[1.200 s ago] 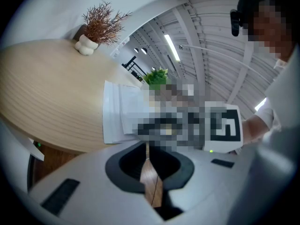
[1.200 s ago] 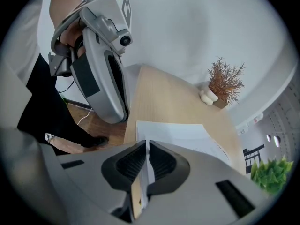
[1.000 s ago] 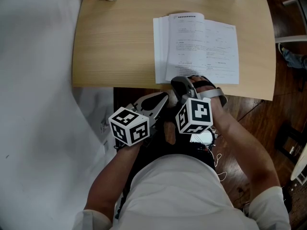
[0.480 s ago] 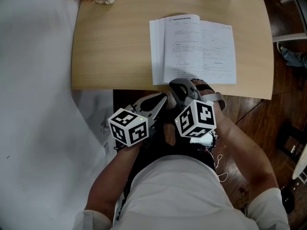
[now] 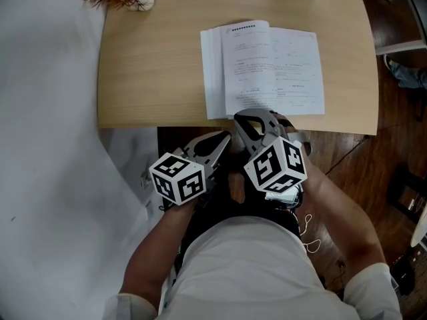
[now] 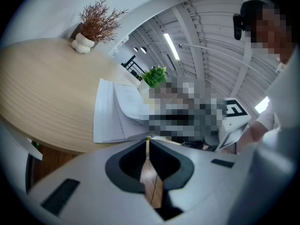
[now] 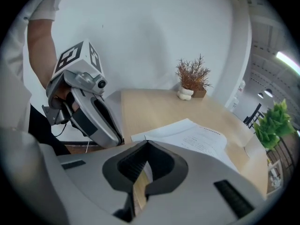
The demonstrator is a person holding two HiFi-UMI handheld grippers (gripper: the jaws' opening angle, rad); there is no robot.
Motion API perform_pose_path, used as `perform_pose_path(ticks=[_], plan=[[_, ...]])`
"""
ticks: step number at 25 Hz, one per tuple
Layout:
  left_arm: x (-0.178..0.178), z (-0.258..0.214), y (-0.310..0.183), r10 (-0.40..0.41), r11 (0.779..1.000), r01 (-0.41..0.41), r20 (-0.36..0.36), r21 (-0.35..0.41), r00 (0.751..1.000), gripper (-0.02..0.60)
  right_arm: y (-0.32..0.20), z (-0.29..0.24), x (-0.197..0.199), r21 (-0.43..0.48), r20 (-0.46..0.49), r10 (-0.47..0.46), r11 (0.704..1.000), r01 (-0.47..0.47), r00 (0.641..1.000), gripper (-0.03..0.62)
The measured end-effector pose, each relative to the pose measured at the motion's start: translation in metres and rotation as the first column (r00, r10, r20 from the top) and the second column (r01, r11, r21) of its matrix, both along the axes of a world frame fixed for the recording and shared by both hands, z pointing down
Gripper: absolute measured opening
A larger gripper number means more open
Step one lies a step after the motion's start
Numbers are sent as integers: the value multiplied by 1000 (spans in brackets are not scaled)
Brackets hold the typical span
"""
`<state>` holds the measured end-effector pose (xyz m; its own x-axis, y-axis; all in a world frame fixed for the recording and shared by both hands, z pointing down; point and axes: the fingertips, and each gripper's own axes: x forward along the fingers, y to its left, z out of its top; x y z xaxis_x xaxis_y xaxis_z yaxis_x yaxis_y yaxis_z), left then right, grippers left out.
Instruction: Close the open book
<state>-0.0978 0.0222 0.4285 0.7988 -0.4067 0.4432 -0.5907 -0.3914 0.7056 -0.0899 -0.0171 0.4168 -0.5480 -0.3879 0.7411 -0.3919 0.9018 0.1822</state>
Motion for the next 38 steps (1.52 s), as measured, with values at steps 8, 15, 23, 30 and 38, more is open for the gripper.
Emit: perform_pose_path(ticks=[8, 15, 23, 30, 38], plan=[[8, -5, -1, 0, 1000, 0, 1, 8, 1000, -2, -6, -25, 10, 51, 84, 71, 996, -75, 994, 2], [17, -10, -2, 9, 1000, -9, 2, 18, 1000, -2, -10, -44, 28, 87, 135, 142, 984, -154, 981, 2], [33, -19, -5, 25, 999, -25, -7, 36, 1000, -2, -14, -58, 60, 114, 169, 228, 962, -249, 959, 2], [51, -31, -9, 32, 998, -31, -17, 53, 999, -2, -16, -65, 95, 112, 192, 309, 936, -333, 932, 2], [74, -33, -12, 46, 997, -45, -13, 61, 999, -2, -15, -56, 135, 103, 186, 375, 912, -397, 908, 2]])
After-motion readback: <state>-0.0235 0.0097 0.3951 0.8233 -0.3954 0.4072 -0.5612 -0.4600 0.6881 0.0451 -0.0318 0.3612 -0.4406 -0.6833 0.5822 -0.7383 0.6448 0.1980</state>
